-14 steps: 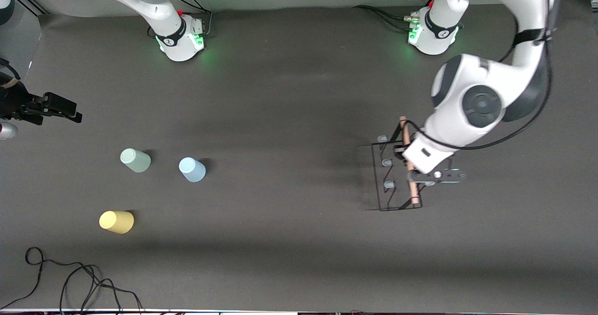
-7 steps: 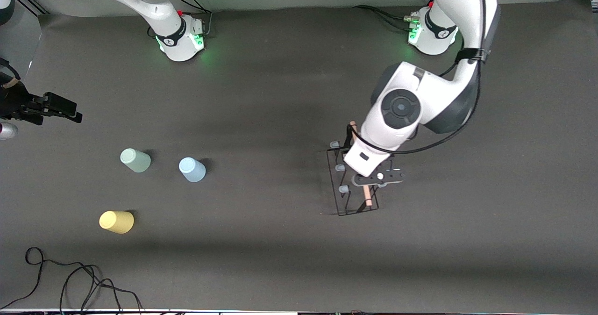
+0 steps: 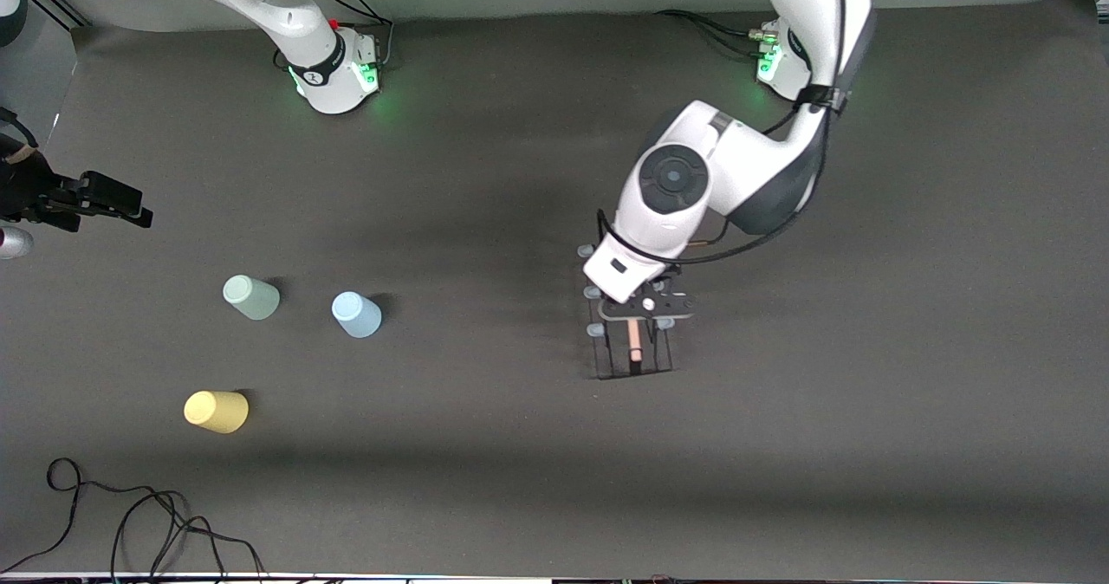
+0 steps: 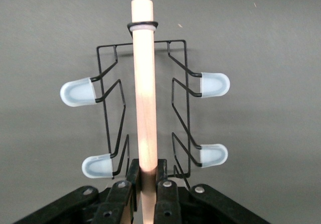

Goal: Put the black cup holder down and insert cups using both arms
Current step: 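Lift the rack with the left gripper and carry it toward the table center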

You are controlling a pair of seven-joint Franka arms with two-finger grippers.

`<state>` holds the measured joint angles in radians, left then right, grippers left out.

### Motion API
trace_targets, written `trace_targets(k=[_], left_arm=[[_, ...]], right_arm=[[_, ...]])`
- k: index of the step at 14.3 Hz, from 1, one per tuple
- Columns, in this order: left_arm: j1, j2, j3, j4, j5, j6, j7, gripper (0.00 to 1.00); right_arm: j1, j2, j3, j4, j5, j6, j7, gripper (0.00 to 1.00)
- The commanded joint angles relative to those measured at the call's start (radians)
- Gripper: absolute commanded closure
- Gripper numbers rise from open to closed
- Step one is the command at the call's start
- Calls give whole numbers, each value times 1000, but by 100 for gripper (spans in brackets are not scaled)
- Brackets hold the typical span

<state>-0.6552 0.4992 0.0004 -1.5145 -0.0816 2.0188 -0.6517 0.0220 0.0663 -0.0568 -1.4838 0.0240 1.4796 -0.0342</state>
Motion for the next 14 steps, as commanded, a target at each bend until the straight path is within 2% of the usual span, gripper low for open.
trace_targets(k=[1,5,14], left_arm=[[-50,12,18,30,-44,21,-46,100],[-113,71,18,56,-35,87,-190,100],[-147,73,18,63,-26,86,-149,100]], right_arm=[[7,1,-2,2,-13,5,17,0],[6,1,-2,2,-13,5,17,0],[7,1,-3,0,-13,5,17,0]])
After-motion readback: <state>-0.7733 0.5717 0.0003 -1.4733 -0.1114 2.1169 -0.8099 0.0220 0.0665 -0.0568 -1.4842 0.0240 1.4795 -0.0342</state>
